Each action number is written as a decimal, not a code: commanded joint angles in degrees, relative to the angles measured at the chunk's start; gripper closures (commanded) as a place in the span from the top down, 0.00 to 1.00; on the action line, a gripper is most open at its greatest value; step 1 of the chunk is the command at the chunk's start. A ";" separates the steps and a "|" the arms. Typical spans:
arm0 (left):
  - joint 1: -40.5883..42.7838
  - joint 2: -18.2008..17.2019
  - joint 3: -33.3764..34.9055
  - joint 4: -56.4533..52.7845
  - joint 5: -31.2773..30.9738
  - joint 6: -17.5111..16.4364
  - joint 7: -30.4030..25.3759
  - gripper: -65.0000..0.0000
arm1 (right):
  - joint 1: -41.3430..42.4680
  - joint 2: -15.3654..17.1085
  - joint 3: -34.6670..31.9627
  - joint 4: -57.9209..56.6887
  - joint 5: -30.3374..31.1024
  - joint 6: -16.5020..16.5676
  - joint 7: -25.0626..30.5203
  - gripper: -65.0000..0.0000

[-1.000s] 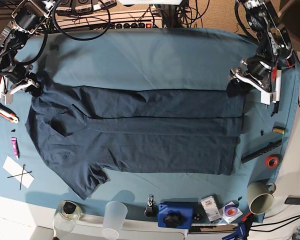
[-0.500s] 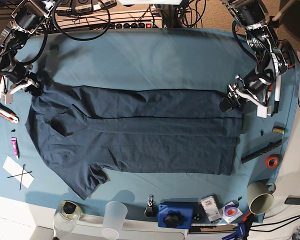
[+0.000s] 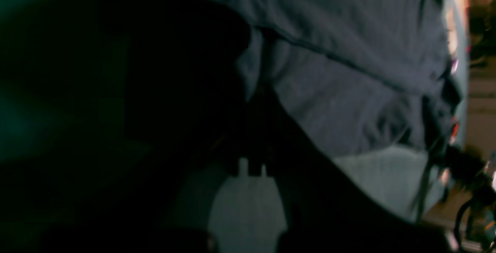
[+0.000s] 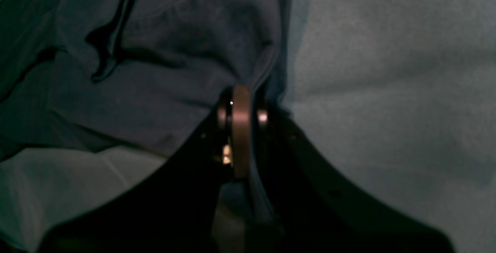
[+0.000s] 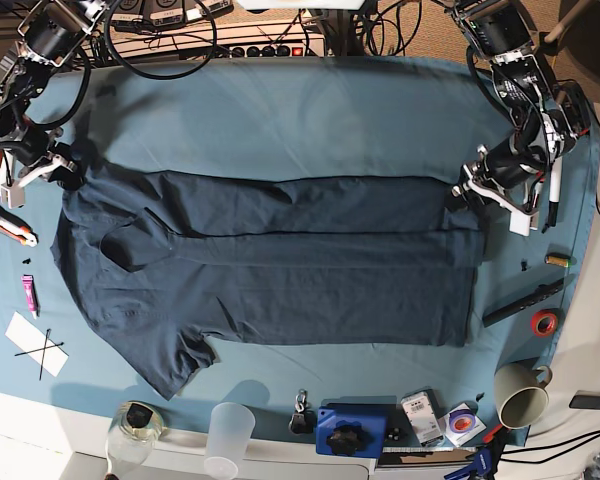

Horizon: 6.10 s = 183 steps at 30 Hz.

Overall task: Fold the T-shirt properly
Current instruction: 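Grasp the folded edge of the shirt with both grippers, then pull the folded edge back toward the robot with both grippers, then grasp the shirt's hem corners with both grippers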

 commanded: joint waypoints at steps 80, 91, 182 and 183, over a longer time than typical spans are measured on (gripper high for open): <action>27.74 -5.14 -9.60 37.53 -9.77 -7.63 -5.86 0.36 | 0.26 6.91 -0.20 13.42 14.80 0.28 -4.39 0.25; 23.69 -5.14 4.17 37.38 8.66 -2.40 -12.72 0.37 | 14.69 6.88 -20.22 9.92 -13.62 -5.90 14.58 0.44; 22.80 -4.96 6.19 37.27 9.53 -2.40 -13.84 0.36 | 32.33 10.78 -37.70 -21.75 -1.73 0.28 9.29 0.30; 22.82 -4.94 6.19 37.27 9.49 -2.40 -13.86 0.36 | 33.46 9.88 -37.92 -24.09 -1.73 0.28 9.51 0.30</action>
